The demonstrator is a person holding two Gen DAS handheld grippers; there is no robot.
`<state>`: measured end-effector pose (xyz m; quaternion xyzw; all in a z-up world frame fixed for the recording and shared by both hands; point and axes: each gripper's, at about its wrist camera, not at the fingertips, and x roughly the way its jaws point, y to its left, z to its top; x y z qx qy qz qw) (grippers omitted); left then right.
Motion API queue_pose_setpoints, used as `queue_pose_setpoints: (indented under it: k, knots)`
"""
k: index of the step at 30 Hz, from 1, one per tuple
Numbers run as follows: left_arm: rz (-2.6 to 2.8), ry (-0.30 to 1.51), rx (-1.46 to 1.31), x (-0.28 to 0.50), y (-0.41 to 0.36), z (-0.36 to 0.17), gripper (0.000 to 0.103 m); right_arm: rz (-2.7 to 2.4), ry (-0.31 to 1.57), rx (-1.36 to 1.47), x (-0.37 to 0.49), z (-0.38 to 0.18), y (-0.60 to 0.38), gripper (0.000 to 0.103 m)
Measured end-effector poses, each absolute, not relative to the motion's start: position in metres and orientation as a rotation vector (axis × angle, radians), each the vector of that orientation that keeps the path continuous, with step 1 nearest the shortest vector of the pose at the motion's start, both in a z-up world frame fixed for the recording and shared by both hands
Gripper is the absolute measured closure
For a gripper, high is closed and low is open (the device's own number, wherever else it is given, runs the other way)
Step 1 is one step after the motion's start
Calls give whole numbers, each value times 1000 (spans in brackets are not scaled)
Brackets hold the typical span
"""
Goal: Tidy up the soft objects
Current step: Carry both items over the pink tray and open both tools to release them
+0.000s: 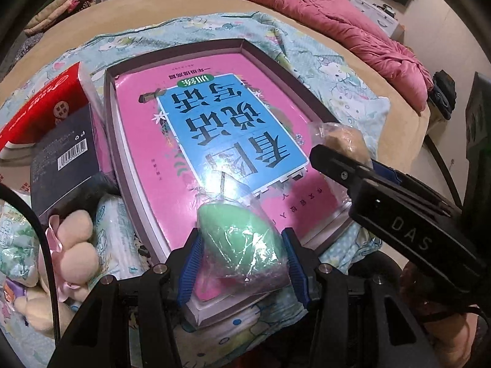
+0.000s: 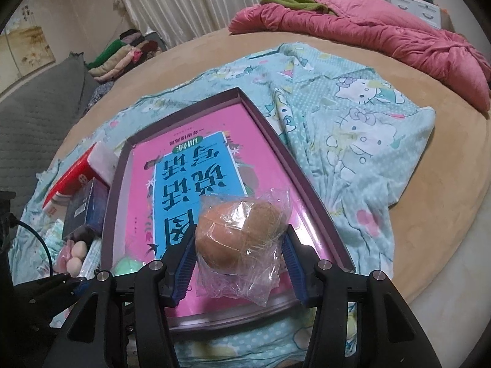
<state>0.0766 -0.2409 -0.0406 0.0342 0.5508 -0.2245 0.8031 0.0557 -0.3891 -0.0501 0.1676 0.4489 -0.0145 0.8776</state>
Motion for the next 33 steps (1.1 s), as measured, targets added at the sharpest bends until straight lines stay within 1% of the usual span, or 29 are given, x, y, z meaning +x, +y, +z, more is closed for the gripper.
queue_pose_setpoints:
  k: [6, 12, 17, 21, 22, 23, 24, 30, 33]
  knots:
    - [-481, 1173, 75, 77, -242, -41, 51, -44, 956, 347, 57, -54, -390, 47]
    - [-485, 1169, 94, 76, -243, -41, 48, -58, 957, 347, 55, -53, -391, 43]
    - [-494, 1156, 91, 75, -241, -37, 37, -76, 924, 349, 51, -46, -393, 39]
    - [-505, 1139, 78, 75, -238, -31, 35, -100, 875, 359, 46, -35, -397, 37]
    - [-509, 1132, 75, 75, -237, -29, 33, -108, 861, 361, 44, -32, -398, 36]
    - [-510, 1129, 72, 74, -236, -28, 31, -115, 847, 363, 42, -29, -399, 33]
    - [-512, 1124, 68, 74, -234, -26, 31, -123, 833, 365, 40, -26, -400, 32]
    - [-502, 1087, 57, 67, -222, -11, 29, -144, 776, 384, 31, -9, -401, 29]
    - [-484, 1057, 50, 62, -211, 0, 24, -133, 757, 381, 28, -1, -396, 28]
